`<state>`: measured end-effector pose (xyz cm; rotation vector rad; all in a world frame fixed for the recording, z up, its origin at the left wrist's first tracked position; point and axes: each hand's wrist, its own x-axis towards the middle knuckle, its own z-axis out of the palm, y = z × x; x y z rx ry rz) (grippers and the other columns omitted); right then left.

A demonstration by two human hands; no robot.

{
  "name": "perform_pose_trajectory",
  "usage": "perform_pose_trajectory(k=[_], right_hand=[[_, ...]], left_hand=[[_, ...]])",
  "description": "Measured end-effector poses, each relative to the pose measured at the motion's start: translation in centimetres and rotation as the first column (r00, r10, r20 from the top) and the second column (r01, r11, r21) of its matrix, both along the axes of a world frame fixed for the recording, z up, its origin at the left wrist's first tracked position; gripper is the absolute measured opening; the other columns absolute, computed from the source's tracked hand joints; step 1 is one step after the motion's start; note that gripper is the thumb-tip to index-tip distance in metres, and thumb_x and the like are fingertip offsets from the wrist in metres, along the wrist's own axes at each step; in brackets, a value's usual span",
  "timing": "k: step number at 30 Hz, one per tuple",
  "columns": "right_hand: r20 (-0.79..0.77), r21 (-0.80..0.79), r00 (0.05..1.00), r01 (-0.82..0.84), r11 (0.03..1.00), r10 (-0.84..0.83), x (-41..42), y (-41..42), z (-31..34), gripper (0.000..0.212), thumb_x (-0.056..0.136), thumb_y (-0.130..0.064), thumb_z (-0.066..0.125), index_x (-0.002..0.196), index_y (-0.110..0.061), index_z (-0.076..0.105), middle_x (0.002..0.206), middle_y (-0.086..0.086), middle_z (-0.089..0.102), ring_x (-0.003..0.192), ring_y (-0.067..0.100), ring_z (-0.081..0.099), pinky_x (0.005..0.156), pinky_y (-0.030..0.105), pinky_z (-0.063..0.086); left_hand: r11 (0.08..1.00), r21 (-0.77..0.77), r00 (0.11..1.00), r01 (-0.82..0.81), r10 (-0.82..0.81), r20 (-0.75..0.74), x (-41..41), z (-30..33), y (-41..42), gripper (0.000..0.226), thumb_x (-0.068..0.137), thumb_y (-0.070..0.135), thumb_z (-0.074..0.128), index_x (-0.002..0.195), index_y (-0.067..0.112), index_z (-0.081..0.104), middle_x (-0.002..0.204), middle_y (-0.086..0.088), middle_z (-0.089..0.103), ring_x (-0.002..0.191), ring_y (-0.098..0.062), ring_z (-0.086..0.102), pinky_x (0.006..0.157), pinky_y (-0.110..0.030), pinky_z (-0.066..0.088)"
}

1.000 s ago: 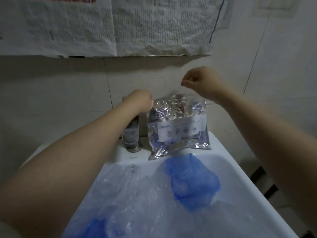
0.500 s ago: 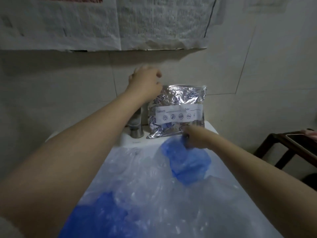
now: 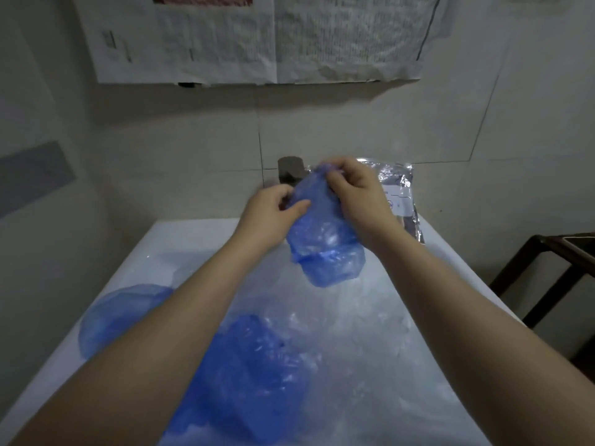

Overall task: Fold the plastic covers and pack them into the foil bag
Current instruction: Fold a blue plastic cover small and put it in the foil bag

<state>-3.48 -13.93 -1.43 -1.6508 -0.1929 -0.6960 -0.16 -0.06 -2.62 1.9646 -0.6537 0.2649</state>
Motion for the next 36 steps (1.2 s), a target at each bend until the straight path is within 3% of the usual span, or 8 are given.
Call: perform_pose_trajectory(k=[6, 9, 14, 19, 23, 27, 32, 36], right_hand=[[-0.157, -0.353, 0.932, 0.254, 0.9, -0.325, -1.2, -2.1, -3.4, 0.027, 0.083, -0.03, 0.068, 0.108, -0.019, 0.063, 0.099, -0.004, 0.057, 0.09, 0.01, 0.052, 0.079, 0.021, 0.04], [0.051, -0.443, 0.989, 0.147, 0.884, -0.139, -3.2, -1.3, -4.3, 0.054, 0.074, -0.052, 0.064, 0.118, -0.022, 0.056, 0.122, -0.003, 0.048, 0.116, 0.011, 0.044, 0.097, 0.015, 0.033], [-0.083, -0.85, 0.995, -0.042, 0.525, -0.054, -3.2, -0.5, -5.6, 0.067, 0.071, -0.037, 0.077, 0.131, -0.02, 0.051, 0.138, 0.003, 0.042, 0.125, 0.022, 0.041, 0.1, 0.034, 0.034], [-0.083, -0.521, 0.976, 0.128, 0.844, -0.199, -2.7, -1.1, -6.9, 0.02, 0.086, 0.001, 0.054, 0.086, -0.017, 0.06, 0.078, -0.005, 0.057, 0.072, 0.014, 0.05, 0.067, 0.026, 0.041], [-0.32, -0.048, 0.937, 0.132, 0.99, -0.141, -2.8, -1.0, -7.2, 0.016, 0.094, -0.006, 0.046, 0.086, -0.013, 0.058, 0.081, 0.007, 0.06, 0.073, 0.017, 0.053, 0.063, 0.026, 0.042], [-0.437, 0.285, 0.894, 0.034, 0.958, 0.099, -3.3, -0.6, -6.7, 0.017, 0.093, -0.012, 0.051, 0.103, -0.008, 0.064, 0.086, 0.009, 0.066, 0.07, 0.019, 0.061, 0.058, 0.022, 0.046], [-0.574, 0.355, 0.764, -0.091, 0.93, 0.294, -3.1, -0.8, -7.2, 0.013, 0.085, -0.021, 0.058, 0.09, -0.012, 0.066, 0.085, 0.011, 0.059, 0.075, 0.021, 0.049, 0.068, 0.028, 0.036], [-0.657, 0.23, 0.753, 0.157, 0.96, 0.035, -3.3, -2.9, -6.4, 0.025, 0.09, -0.005, 0.044, 0.067, -0.013, 0.051, 0.053, 0.005, 0.053, 0.044, 0.01, 0.042, 0.044, 0.017, 0.037]], left_hand=[[0.927, -0.322, 0.915, -0.191, 0.05, -0.399, -0.5, -2.7, 1.3, 0.017, 0.094, 0.019, 0.052, 0.082, 0.01, 0.059, 0.083, -0.01, 0.062, 0.074, -0.02, 0.058, 0.073, -0.038, 0.051], [0.837, -0.462, 0.818, -0.294, -0.03, -0.574, -0.5, -4.1, 1.4, 0.018, 0.096, 0.018, 0.046, 0.084, 0.013, 0.059, 0.082, -0.004, 0.064, 0.071, -0.015, 0.061, 0.062, -0.026, 0.052], [0.712, -0.559, 0.712, -0.424, -0.118, -0.692, 0.0, -4.2, 1.5, 0.019, 0.097, 0.021, 0.046, 0.097, 0.008, 0.059, 0.075, -0.003, 0.063, 0.059, -0.011, 0.062, 0.052, -0.021, 0.05], [0.719, -0.622, 0.703, -0.311, -0.265, -0.659, -1.7, -4.1, 1.9, 0.024, 0.097, 0.034, 0.044, 0.088, 0.016, 0.057, 0.058, 0.005, 0.066, 0.061, -0.011, 0.055, 0.057, -0.024, 0.04], [0.821, -0.571, 0.737, -0.005, -0.383, -0.557, -3.1, -4.2, 1.9, 0.034, 0.091, 0.047, 0.045, 0.106, 0.019, 0.058, 0.104, 0.003, 0.065, 0.097, -0.013, 0.057, 0.088, -0.032, 0.041], [0.914, -0.375, 0.828, 0.154, -0.327, -0.456, -3.7, -5.0, 1.0, 0.044, 0.082, 0.014, 0.068, 0.12, 0.027, 0.049, 0.112, 0.004, 0.06, 0.099, -0.006, 0.059, 0.089, -0.024, 0.045], [0.941, -0.325, 0.877, 0.096, -0.234, -0.419, -4.2, -5.2, 0.5, 0.01, 0.089, 0.005, 0.058, 0.089, 0.015, 0.058, 0.067, 0.006, 0.061, 0.058, 0.004, 0.057, 0.065, -0.012, 0.047], [0.934, -0.345, 0.924, -0.098, -0.043, -0.38, -3.2, -5.0, 1.1, 0.014, 0.091, 0.012, 0.056, 0.078, 0.015, 0.057, 0.066, 0.001, 0.056, 0.054, -0.003, 0.049, 0.056, -0.016, 0.04]])
